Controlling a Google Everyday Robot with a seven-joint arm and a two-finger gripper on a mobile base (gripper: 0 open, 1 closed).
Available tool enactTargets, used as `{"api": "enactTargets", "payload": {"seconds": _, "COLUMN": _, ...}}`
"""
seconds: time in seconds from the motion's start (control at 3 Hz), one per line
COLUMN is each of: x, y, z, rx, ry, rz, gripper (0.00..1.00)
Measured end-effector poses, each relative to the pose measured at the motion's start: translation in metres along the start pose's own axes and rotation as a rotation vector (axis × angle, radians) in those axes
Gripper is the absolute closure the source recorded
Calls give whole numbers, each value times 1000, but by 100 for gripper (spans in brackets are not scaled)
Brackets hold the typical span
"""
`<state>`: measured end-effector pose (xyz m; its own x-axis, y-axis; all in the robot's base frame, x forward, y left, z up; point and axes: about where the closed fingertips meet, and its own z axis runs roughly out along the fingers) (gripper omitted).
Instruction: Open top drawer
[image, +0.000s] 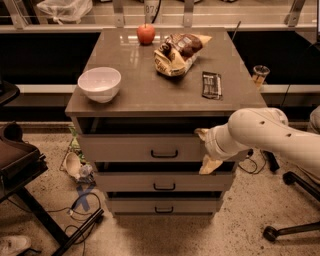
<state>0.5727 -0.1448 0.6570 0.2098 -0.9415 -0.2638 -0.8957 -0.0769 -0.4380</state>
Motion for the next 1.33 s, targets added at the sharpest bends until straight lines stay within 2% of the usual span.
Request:
{"api": "enactTargets", "payload": {"seconds": 1.0, "x": -3, "y": 3, "z": -5, "rx": -18, "ry": 3, "rz": -1, "gripper": 95}}
{"api": "enactTargets", "payload": {"seconds": 1.33, "x": -4, "y": 1, "z": -8, "rx": -18, "ry": 3, "rz": -1, "gripper": 100}}
